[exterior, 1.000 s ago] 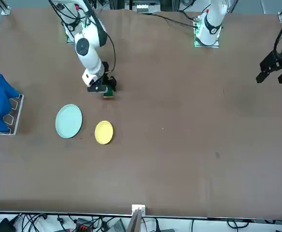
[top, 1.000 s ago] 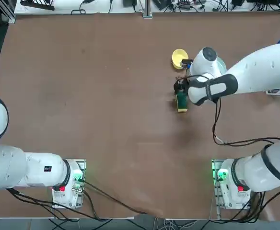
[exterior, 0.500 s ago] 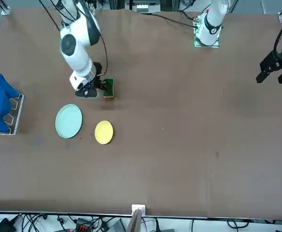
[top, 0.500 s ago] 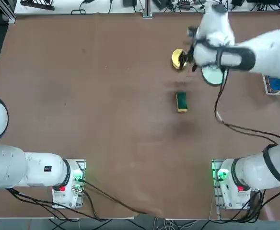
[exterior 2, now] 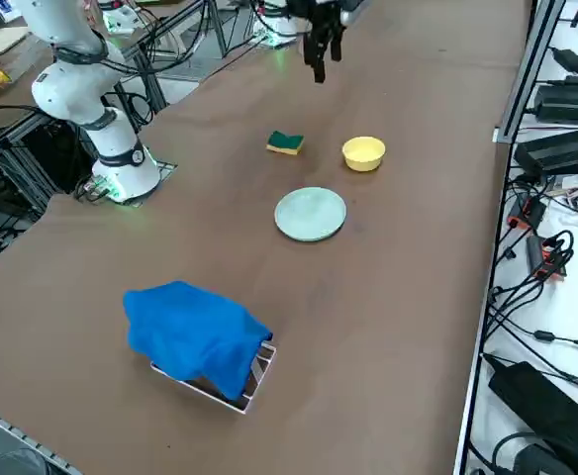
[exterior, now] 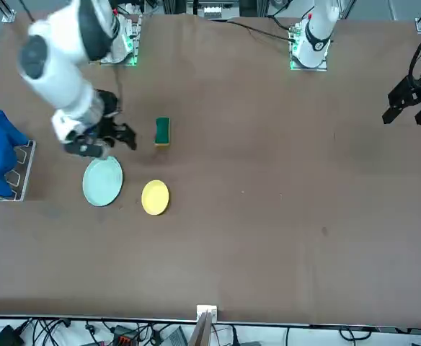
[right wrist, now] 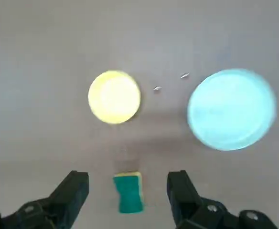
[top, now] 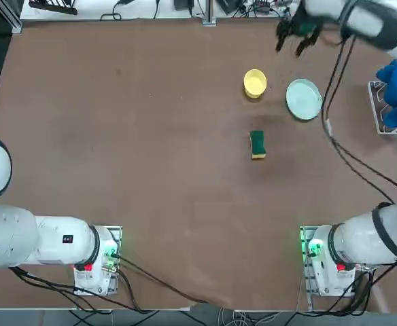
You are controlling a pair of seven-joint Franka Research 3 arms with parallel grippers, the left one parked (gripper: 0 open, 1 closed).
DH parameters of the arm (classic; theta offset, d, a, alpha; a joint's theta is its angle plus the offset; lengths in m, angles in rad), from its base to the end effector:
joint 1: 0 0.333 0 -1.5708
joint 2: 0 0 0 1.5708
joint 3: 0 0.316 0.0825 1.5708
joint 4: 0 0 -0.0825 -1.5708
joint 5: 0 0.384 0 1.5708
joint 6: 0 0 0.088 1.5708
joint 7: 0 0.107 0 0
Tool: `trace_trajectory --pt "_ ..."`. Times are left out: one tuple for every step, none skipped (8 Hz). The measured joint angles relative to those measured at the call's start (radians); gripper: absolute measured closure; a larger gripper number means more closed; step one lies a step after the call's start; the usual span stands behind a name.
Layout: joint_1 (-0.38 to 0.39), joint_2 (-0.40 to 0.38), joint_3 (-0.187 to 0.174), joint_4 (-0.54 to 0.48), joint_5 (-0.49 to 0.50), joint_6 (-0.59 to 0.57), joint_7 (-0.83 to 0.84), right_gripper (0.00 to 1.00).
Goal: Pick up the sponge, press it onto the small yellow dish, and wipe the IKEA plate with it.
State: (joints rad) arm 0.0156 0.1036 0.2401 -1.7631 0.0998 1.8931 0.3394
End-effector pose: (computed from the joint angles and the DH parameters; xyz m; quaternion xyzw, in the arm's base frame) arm 0.5765 0.1532 0.5033 -0.9964 0.0576 0.0037 0.0614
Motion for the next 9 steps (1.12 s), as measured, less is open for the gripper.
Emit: trace_trajectory --pt "-0.016 0.015 -0.050 0.074 -0.035 -0.058 -0.101 0.00" --pt "-0.035 0.030 -0.097 0.145 -0.090 -0.104 -0.202 0.00" --pt "-0.067 0.043 -0.125 0.207 -0.122 -0.143 -0.277 0.00" --pt "-0.109 0.055 -0.135 0.261 -0.131 -0.179 -0.320 0.00" --pt "-0.138 0.065 -0.137 0.301 -0.133 -0.208 -0.336 0.00" --pt "-0.150 0.069 -0.137 0.325 -0.133 -0.226 -0.339 0.00" --pt "-0.151 0.069 -0.137 0.337 -0.133 -0.240 -0.338 0.00" --pt "-0.151 0.067 -0.136 0.342 -0.130 -0.262 -0.334 0.00" --pt "-0.150 0.066 -0.136 0.345 -0.125 -0.277 -0.332 0.00"
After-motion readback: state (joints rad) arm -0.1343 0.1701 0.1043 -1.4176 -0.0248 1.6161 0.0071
